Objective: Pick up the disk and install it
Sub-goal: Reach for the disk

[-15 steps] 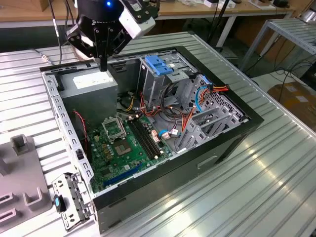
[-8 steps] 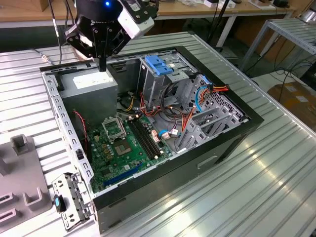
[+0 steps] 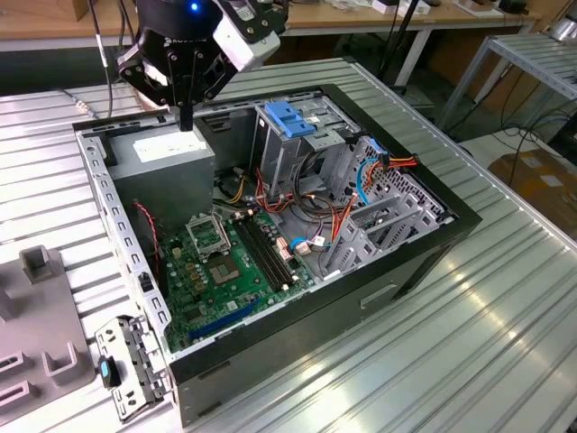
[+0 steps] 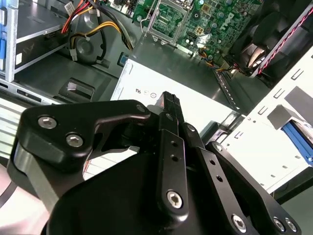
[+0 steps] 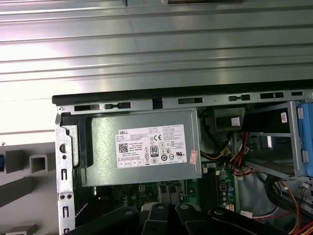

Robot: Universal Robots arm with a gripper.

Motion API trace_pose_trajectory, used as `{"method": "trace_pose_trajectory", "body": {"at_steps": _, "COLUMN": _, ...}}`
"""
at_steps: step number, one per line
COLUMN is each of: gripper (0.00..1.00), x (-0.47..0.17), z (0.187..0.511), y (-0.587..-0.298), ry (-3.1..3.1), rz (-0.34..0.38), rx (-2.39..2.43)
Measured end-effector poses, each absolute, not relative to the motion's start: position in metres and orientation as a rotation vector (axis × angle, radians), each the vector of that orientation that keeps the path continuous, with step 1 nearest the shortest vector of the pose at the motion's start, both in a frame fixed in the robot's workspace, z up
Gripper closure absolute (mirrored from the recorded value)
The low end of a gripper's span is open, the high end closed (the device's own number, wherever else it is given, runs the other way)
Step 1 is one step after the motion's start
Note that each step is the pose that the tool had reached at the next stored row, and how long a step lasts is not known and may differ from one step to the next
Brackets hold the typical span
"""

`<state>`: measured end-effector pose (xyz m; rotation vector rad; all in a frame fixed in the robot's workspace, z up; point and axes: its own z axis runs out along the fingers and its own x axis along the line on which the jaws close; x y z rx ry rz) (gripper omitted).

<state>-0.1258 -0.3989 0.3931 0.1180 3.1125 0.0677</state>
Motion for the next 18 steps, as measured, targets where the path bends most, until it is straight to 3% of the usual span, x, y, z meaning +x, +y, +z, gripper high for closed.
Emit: {"method": "trace_pose_trajectory", "body": {"at_steps": 18, "gripper": 0.89, "x": -0.1292, "z": 0.3927, "y": -0.3989, "ry": 3.113, "rz": 0.068, "rx": 0.118}}
